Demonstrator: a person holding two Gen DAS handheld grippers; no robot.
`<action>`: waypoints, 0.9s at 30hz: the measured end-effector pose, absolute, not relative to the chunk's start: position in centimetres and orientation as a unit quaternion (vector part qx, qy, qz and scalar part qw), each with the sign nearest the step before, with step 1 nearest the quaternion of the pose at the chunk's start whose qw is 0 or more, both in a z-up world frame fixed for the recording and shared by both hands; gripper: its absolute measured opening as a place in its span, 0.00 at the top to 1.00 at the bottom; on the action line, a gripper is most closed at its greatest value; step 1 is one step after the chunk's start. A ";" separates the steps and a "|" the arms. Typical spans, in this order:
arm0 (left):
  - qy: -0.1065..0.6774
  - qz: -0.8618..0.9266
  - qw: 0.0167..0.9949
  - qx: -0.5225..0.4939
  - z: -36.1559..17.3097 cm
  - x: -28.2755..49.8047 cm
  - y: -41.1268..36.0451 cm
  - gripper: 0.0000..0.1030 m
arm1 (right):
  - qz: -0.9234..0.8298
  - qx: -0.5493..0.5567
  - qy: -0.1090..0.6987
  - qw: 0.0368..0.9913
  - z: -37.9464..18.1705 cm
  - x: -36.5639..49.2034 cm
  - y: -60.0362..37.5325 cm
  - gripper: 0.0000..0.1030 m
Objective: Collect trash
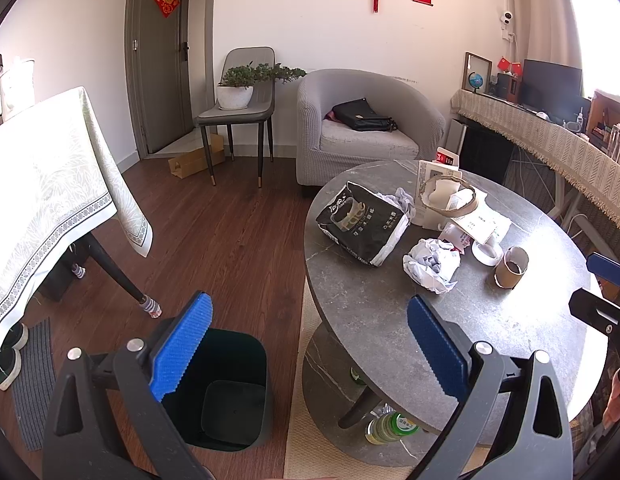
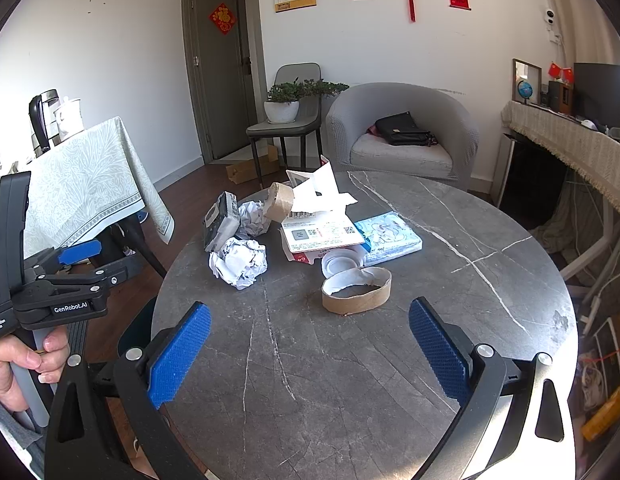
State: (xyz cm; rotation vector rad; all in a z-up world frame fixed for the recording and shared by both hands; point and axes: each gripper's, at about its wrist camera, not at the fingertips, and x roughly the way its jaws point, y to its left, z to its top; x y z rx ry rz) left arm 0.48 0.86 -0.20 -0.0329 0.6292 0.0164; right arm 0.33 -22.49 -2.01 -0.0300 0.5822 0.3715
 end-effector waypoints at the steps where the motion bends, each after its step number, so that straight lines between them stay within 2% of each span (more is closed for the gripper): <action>1: 0.310 0.008 0.951 -0.016 -0.2 0.5 0.9 0.03 | 0.182 -0.015 0.286 0.941 -2.0 0.3 -22.5 0.03; 27: 0.310 0.008 0.951 -0.017 -0.1 0.5 0.8 0.03 | 0.183 -0.013 0.286 0.941 -2.0 0.3 -22.5 0.03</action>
